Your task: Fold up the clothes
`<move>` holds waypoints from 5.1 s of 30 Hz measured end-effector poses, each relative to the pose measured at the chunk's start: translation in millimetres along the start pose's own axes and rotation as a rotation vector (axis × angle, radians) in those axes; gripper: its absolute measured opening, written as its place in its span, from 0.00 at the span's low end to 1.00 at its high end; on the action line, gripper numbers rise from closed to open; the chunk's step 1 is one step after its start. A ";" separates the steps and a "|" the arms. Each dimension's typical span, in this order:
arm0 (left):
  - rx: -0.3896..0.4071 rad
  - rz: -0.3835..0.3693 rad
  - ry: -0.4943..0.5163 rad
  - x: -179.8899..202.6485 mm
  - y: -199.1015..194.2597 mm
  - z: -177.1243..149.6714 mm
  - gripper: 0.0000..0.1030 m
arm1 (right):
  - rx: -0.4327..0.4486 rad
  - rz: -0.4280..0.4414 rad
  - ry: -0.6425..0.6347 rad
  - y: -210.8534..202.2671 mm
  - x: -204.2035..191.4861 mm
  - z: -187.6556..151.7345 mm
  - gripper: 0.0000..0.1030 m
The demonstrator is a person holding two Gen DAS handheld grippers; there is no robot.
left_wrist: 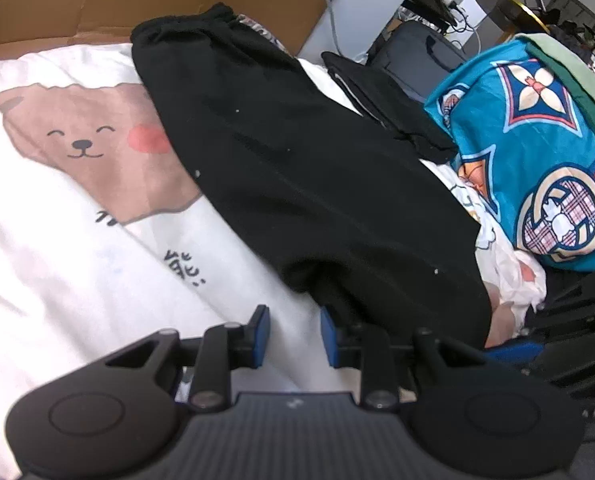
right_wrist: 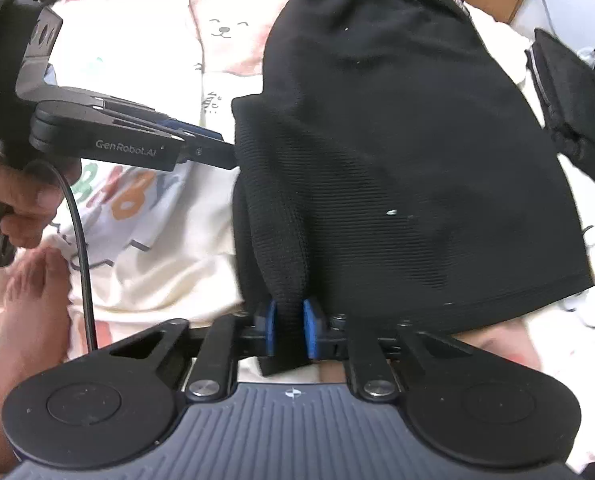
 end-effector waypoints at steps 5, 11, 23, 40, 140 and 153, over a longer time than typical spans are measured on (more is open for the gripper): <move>0.002 -0.008 -0.012 1.9 2.7 1.7 0.28 | -0.042 -0.037 -0.082 -4.1 -5.7 -0.4 0.07; 0.003 -0.017 -0.070 -4.3 9.2 4.1 0.28 | -0.105 -0.019 -0.152 11.8 -19.0 -1.6 0.06; 0.118 0.018 -0.083 -7.7 -2.4 23.9 0.28 | -0.017 0.010 0.017 -10.2 17.7 2.7 0.04; 0.072 0.043 -0.045 -20.5 -5.1 -2.8 0.28 | -0.014 0.071 0.006 -9.2 26.0 2.8 0.06; -0.224 -0.063 -0.313 27.3 -3.2 -14.0 0.62 | 0.311 0.487 0.592 -49.8 127.3 -55.9 0.49; -0.309 -0.073 -0.383 22.5 10.8 -31.6 0.36 | 0.323 0.517 0.634 -48.2 130.8 -59.1 0.49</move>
Point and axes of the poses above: each gripper's, at about its wrist camera, not at the fingertips, and y roughly the way its jaws point, x to its right, z to its top, the point moved 2 cm from there along y, roughly the way its jaws point, and after that the axes turned 15 degrees about z, right-handed, at the moved point
